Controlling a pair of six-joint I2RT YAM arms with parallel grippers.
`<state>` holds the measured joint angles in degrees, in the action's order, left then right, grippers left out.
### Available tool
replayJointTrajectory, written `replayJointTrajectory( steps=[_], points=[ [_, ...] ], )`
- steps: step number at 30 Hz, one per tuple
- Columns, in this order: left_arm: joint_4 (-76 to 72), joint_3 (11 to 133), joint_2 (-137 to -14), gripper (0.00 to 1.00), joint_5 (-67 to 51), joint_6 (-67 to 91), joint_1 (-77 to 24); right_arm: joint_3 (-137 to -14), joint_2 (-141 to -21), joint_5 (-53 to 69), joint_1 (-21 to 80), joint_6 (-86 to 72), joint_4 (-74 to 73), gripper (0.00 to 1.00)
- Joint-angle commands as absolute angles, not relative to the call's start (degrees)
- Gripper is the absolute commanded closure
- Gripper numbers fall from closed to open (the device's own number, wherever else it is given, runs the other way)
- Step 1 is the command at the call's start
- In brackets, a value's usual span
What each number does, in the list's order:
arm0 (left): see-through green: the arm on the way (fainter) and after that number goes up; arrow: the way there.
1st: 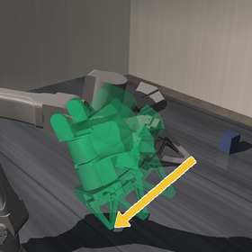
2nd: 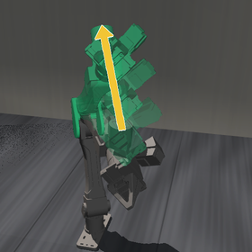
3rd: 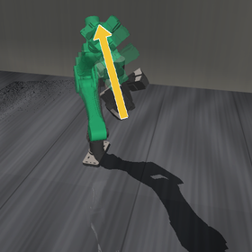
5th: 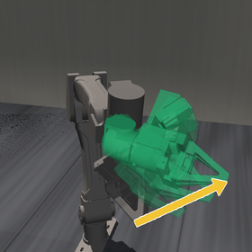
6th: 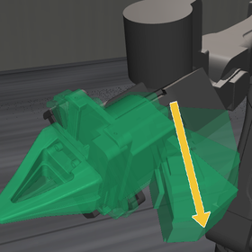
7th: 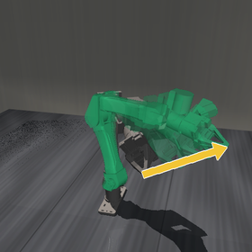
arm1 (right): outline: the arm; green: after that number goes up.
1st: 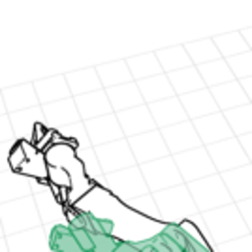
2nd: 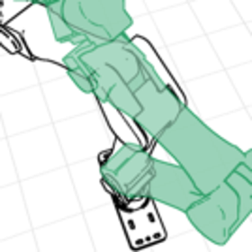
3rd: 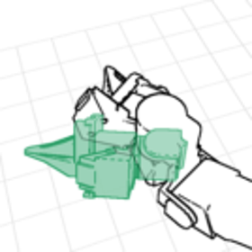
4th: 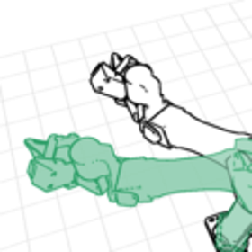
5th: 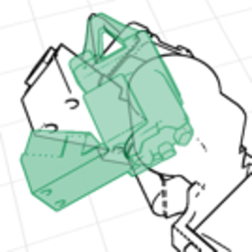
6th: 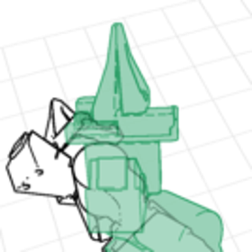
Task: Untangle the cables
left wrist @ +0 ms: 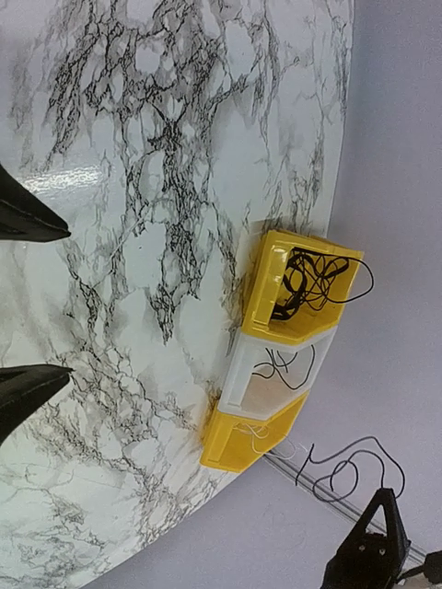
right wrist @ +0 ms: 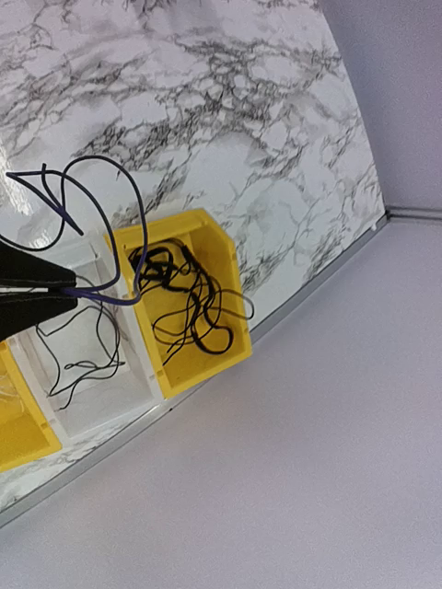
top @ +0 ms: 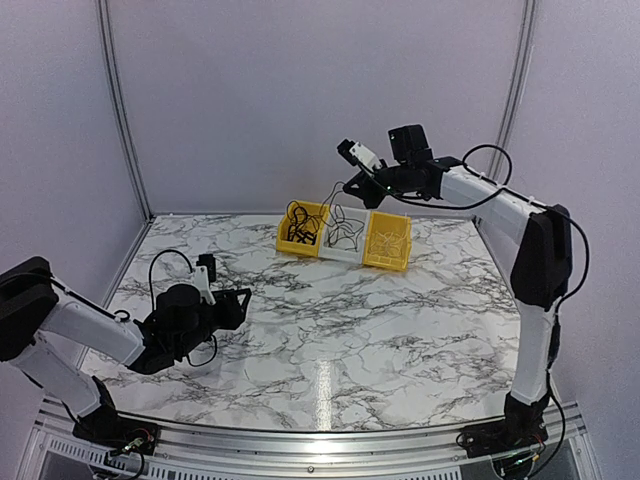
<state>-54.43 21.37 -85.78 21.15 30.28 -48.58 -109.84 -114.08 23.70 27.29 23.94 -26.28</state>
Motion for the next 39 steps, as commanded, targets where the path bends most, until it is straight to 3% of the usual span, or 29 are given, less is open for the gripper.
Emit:
replayJointTrajectory(
  steps=[1,5,6,7,8,11,22,23,27,39],
  points=[
    [-50.10,21.88,-82.99,0.53,23.85,26.75,-48.21,-115.29,-120.48,12.89,25.84,23.35,-20.21,1.00],
    [-47.92,21.73,-81.38,0.52,25.80,25.94,-48.03,-119.41,-128.27,8.33,25.19,23.93,-18.23,1.00],
    [-47.64,21.59,-81.05,0.52,26.18,25.95,-47.96,-120.67,-130.28,7.71,25.07,24.36,-17.90,0.93],
    [-47.37,21.54,-80.97,0.52,26.38,25.95,-47.96,-122.37,-132.51,7.03,25.02,24.90,-18.22,0.75],
    [-47.03,21.53,-80.76,0.52,26.49,25.93,-47.92,-124.44,-134.11,6.06,25.04,25.37,-19.08,0.64],
    [-45.31,21.71,-79.72,0.52,26.58,25.99,-47.88,-124.47,-133.57,3.39,24.96,24.83,-18.90,0.51],
    [-39.10,25.88,-79.30,0.49,26.44,25.66,-47.21,-97.43,-107.02,10.91,24.87,21.79,-12.59,0.45],
    [-35.80,28.12,-78.70,0.49,24.29,25.16,-47.03,-93.34,-102.07,11.42,24.87,22.21,-14.24,0.41],
    [-27.35,32.17,-76.79,0.47,24.11,24.90,-46.83,-86.26,-94.78,11.24,24.60,22.81,-15.03,0.39],
    [-0.83,48.97,-72.34,0.30,27.43,19.34,-45.73,-62.30,-69.24,21.03,14.84,16.39,-13.07,0.30]
  ],
)
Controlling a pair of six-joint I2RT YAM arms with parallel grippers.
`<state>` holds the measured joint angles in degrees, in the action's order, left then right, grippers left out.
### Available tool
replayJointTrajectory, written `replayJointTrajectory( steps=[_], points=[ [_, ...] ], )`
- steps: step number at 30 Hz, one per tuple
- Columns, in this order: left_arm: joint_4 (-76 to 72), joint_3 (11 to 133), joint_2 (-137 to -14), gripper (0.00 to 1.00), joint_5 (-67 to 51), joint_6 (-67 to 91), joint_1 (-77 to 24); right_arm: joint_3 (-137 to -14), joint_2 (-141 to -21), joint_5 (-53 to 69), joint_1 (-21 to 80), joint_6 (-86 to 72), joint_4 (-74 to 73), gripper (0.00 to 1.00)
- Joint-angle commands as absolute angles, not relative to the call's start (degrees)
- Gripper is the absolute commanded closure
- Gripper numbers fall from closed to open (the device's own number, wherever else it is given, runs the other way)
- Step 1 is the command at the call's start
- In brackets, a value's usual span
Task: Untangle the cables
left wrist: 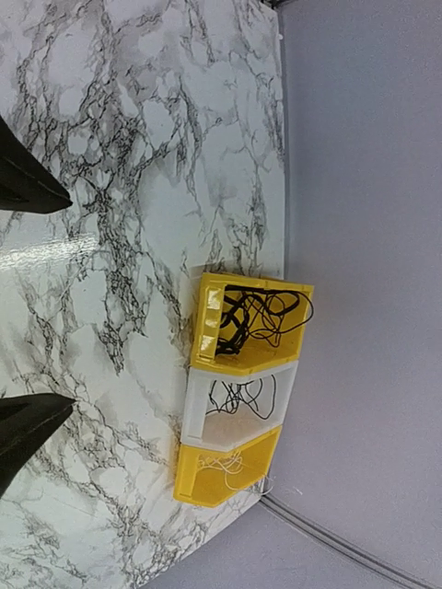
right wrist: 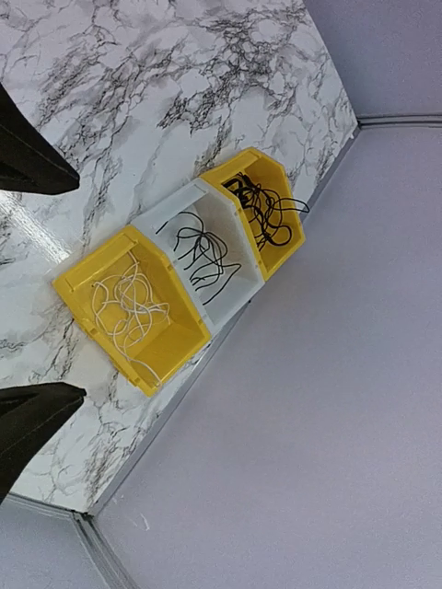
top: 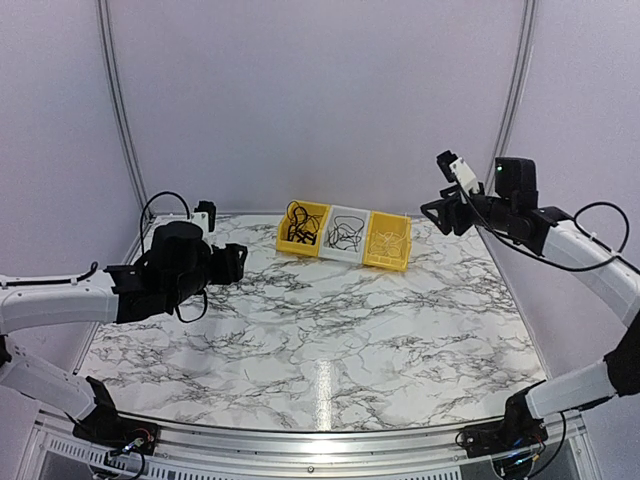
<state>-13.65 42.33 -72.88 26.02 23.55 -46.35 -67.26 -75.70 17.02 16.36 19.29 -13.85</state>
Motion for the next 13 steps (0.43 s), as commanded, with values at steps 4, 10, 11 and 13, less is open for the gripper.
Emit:
replayJointTrajectory(
  steps=[4,10,11,13],
  points=[
    [5.74,54.98,-73.33,0.24,29.09,14.47,-45.54,-54.26,-61.45,18.15,14.20,12.66,-10.25,0.21],
    [7.91,58.50,-72.34,0.17,32.05,8.06,-44.59,-48.60,-52.36,13.21,13.10,5.71,-6.13,0.13],
    [7.84,58.53,-71.70,0.15,32.43,7.38,-44.38,-48.10,-51.70,13.09,12.29,4.43,-5.44,0.12],
    [7.51,58.26,-70.57,0.12,31.97,6.46,-43.76,-47.23,-50.98,13.65,10.49,1.99,-4.07,0.12]
  ],
)
